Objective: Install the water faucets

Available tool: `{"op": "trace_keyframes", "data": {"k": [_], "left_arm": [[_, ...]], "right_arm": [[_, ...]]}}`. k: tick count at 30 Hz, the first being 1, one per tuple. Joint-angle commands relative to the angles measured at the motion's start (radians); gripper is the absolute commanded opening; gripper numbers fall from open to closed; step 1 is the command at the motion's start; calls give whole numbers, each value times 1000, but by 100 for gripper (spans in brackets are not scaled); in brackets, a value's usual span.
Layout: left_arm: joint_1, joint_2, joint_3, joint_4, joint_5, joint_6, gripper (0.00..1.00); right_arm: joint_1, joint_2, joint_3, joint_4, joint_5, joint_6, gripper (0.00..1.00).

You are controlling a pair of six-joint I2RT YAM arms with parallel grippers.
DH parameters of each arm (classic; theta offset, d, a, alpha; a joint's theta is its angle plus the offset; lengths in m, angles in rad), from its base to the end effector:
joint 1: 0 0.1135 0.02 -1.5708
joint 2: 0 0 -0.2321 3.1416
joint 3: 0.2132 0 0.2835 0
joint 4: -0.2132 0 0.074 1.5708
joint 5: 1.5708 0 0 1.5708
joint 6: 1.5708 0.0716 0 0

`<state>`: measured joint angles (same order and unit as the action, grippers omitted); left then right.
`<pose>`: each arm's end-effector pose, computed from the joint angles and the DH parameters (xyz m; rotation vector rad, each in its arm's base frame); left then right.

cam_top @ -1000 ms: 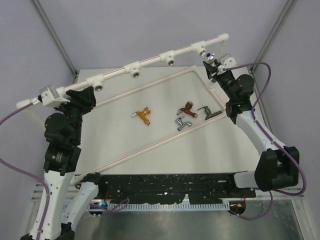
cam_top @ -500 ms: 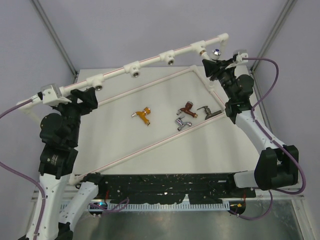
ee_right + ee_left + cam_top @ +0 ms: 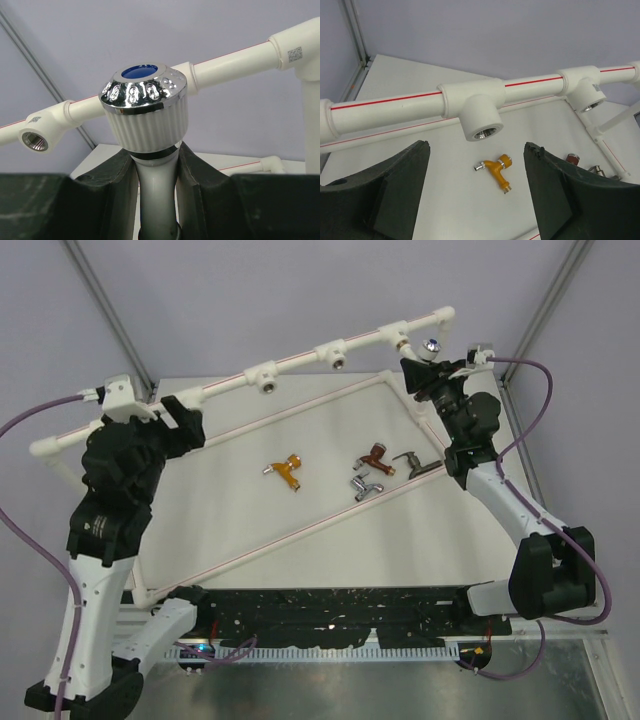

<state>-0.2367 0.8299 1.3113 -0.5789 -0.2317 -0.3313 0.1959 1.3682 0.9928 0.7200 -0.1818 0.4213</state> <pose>0.2218 -0.0366 0.4522 -0.2538 1.6517 -0.2367 0.3790 0.0884 0.3439 -0.0203 1.2577 0.6469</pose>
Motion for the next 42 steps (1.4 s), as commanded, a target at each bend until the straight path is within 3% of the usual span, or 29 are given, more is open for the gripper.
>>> {"op": "trace_keyframes", "data": {"k": [1,8,18,26,30,34,36,42], "left_arm": [[-4,98,155,-125,-11,15,80],[-4,305,364,-288,-32,11,78],[-10,362,387,-329,-34,0,66],[-21,394,398,-297,-75,3,64],[-26,399,393,-268,-60,15,46],[-36,370,353,-227,-18,37,11],[-42,353,329,-214,-12,43,1],[-47,316,273,-199,12,49,0]], "right_arm": [[23,12,12,41,70,116,6],[25,8,14,41,74,102,7],[34,12,7,47,68,97,7],[39,25,10,48,68,99,7],[45,26,9,48,79,112,7],[63,31,10,53,117,201,6],[77,34,13,47,134,250,5],[103,43,-11,75,218,454,5]]}}
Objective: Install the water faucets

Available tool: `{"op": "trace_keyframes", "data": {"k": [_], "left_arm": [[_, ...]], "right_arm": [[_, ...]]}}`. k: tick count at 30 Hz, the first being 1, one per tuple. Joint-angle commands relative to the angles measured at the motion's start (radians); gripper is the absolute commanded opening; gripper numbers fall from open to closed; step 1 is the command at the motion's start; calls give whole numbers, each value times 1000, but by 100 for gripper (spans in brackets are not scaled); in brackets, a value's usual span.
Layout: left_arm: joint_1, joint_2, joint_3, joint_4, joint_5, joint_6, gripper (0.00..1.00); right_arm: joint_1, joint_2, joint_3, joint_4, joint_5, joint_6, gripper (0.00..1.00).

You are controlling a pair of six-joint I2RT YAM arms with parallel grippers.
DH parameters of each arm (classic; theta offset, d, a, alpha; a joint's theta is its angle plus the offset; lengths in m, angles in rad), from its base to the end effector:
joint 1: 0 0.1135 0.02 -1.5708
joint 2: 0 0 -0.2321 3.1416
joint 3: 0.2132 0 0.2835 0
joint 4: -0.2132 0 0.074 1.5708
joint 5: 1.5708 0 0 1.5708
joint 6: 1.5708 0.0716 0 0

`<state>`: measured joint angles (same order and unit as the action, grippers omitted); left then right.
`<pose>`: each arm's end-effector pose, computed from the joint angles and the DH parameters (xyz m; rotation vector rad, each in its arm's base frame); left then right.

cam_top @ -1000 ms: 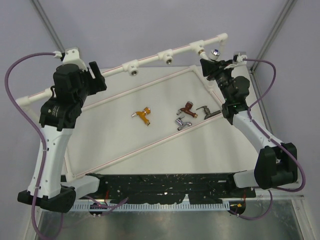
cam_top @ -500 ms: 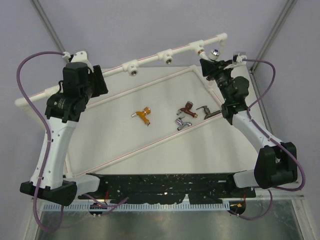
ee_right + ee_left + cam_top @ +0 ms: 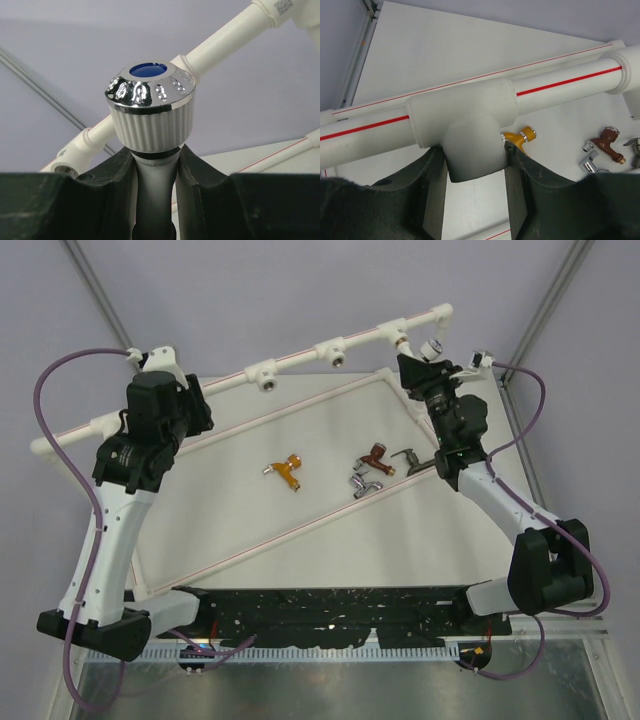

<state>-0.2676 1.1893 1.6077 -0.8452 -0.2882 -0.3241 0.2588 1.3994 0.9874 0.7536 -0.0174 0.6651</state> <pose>0.2872 -0.0577 0.4373 -0.2398 1.9656 -0.0964 0.3820 0.1024 0.3350 0.2409 1.2472 0.8120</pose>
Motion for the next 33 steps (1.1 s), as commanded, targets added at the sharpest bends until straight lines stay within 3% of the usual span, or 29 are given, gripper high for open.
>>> {"op": "trace_keyframes", "data": {"k": [1,11,14,19,23,25,27,29,33], "left_arm": [[-18,-48,-28,66,75,45,0],[-18,-114,-81,69,90,62,0],[-16,-119,-80,67,90,65,0],[-19,-123,-54,25,92,68,0],[-18,-126,-6,-34,86,76,1],[-18,-116,27,-80,84,86,11],[-18,-106,76,-123,78,103,39],[-18,-102,121,-155,66,126,43],[-24,-92,228,-225,90,226,63]], "right_arm": [[42,15,-9,49,62,235,5],[-15,33,-18,118,-78,427,5],[-30,12,-33,125,-93,412,5],[-73,-68,-38,61,-176,205,5],[-82,-145,-30,-91,-219,12,5],[-84,-172,-26,-150,-249,-74,5],[-82,-209,-15,-233,-250,-168,5],[-82,-243,-26,-281,-231,-249,5],[-84,-321,-45,-359,-211,-398,5]]}}
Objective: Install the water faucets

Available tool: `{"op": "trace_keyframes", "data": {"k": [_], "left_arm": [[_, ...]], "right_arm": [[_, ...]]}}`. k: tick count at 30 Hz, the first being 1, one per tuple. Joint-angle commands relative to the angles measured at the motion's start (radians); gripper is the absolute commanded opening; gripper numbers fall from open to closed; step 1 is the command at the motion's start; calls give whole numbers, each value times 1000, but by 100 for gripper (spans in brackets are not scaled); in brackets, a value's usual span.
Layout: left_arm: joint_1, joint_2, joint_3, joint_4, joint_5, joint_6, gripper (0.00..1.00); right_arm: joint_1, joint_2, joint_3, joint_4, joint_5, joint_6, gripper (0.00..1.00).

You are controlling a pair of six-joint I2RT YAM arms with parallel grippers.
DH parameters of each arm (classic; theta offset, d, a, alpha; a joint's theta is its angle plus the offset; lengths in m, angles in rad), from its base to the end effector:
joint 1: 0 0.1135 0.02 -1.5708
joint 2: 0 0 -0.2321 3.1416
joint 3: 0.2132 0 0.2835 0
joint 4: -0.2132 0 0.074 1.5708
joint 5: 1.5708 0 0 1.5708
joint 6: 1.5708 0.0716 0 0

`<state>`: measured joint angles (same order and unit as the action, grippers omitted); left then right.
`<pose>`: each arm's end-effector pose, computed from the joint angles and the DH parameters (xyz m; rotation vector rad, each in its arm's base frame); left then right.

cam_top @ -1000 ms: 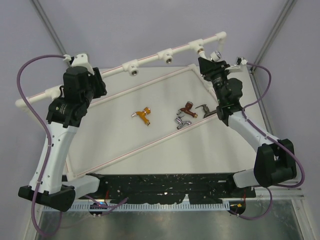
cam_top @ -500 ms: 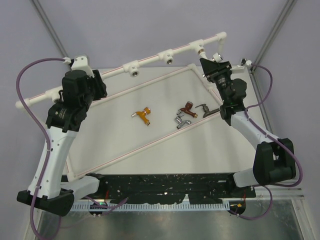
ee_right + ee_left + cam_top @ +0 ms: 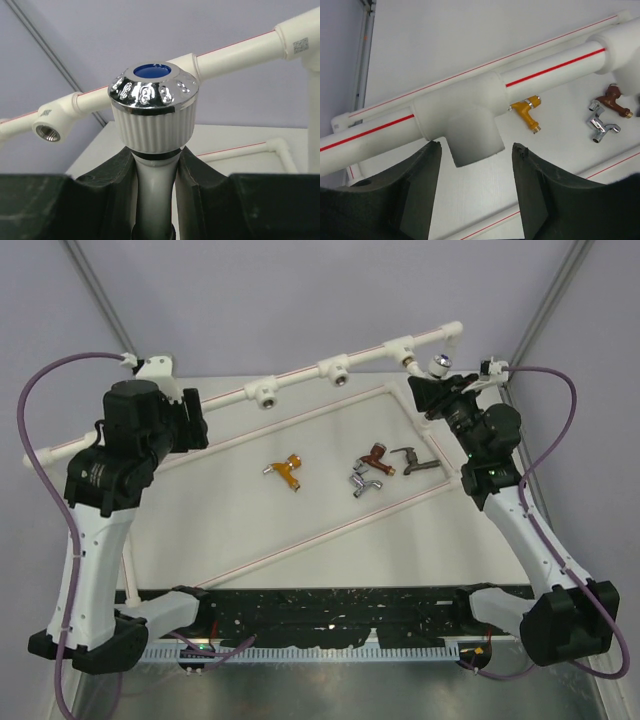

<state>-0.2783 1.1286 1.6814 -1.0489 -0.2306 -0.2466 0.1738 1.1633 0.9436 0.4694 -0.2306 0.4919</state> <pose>0.2462 -0.0533 0.4514 -0.1089 2.0509 -0.0876 0.3426 0.0768 0.3603 0.0151 1.3629 0.7145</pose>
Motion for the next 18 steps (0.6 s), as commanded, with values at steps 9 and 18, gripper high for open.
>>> {"op": "trace_keyframes", "data": {"k": [9,18], "left_arm": [[-85,-84,158,122,285,551,91],[-114,75,126,254,381,920,94]], "right_arm": [[3,-241,-124,-77,60,-557,7],[3,-340,-212,-5,16,-874,9]]}}
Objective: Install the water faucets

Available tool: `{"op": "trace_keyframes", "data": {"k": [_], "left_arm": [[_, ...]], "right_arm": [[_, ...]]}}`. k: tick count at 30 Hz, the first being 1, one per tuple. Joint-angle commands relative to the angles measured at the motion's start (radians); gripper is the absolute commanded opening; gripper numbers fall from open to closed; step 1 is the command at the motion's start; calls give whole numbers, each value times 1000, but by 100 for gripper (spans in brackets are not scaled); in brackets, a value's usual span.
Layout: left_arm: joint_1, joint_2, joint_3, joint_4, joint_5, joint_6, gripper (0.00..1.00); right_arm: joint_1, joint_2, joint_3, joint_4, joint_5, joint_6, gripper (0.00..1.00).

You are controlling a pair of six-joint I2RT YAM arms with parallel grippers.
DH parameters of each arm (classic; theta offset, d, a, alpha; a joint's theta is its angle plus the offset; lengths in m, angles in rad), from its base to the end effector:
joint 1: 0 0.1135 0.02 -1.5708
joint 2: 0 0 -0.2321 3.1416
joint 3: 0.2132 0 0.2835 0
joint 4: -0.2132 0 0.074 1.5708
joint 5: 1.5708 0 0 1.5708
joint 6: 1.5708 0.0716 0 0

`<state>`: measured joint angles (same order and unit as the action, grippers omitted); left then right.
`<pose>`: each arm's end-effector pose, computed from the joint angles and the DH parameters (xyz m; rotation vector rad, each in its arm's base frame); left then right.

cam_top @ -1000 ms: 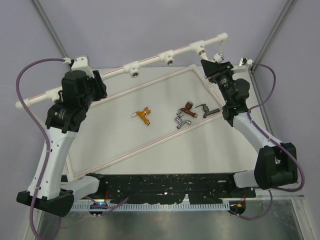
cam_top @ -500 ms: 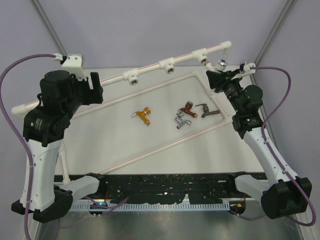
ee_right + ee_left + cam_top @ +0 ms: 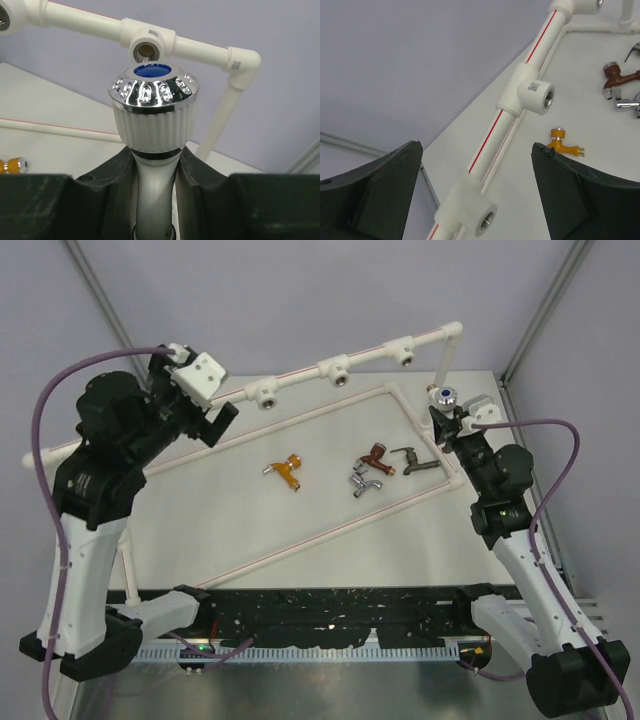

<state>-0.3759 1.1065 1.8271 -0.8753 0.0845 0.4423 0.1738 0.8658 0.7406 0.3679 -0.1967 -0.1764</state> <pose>0.2101 -0.0894 0.5265 0.7430 1.5568 -0.0238 0.2852 0.0643 0.3498 -0.3949 1.2742 0.1284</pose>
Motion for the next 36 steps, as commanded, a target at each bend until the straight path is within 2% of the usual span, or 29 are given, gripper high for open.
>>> {"op": "trace_keyframes", "data": {"k": [1,5,8,11,18,21,26,28,33,36], "left_arm": [[-23,113,-26,91,61,269,93],[-57,167,-63,151,-8,363,80],[-64,194,-104,196,-63,392,73],[-67,200,-147,223,-127,404,69],[-69,190,-239,275,-198,438,55],[-72,182,-270,292,-200,423,39],[-77,173,-307,315,-192,398,8],[-90,170,-313,318,-199,401,0],[-101,173,-307,318,-232,389,0],[-100,179,-298,318,-249,377,0]], "right_arm": [[3,-50,-27,130,-20,-228,9],[3,-41,-66,229,-47,-357,9],[1,-10,-78,299,-76,-512,8],[3,42,-101,446,-118,-642,7],[3,180,-101,661,-182,-813,5],[9,251,-107,825,-219,-909,5],[12,338,-54,843,-308,-1038,5],[12,360,-35,819,-352,-1118,5],[12,342,-23,740,-391,-1271,5],[13,294,2,512,-367,-1383,5]]}}
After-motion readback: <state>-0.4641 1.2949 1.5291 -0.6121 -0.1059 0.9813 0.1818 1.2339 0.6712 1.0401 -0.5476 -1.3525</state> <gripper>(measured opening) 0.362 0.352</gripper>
